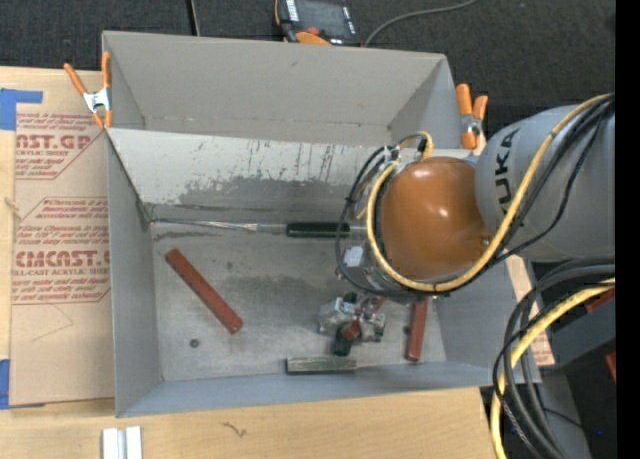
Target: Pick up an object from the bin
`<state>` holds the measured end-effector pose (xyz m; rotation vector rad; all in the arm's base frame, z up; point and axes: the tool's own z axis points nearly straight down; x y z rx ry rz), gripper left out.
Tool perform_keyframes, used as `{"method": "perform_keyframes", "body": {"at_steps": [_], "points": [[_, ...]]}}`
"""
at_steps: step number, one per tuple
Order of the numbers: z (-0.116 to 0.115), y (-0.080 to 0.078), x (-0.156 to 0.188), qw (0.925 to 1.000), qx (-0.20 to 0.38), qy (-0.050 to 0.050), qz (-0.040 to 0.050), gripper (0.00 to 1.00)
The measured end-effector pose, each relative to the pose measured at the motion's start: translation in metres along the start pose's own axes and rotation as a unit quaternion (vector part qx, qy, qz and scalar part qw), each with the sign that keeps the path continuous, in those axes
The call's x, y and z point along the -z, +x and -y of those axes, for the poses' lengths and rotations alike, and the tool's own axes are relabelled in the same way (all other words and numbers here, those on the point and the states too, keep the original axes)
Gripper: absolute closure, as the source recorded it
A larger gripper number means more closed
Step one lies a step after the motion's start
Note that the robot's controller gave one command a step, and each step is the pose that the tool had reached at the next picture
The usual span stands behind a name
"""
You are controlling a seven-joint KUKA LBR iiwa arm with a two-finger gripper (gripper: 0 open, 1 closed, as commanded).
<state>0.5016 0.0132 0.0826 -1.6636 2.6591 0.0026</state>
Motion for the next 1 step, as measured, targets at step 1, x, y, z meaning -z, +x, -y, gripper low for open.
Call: {"method": "perform_keyframes", "body": {"at_steps": [1], "points": [[-0.0022, -0.0009, 0.139, 0.999, 0.044, 0.003, -0.0001, 1.0]]}}
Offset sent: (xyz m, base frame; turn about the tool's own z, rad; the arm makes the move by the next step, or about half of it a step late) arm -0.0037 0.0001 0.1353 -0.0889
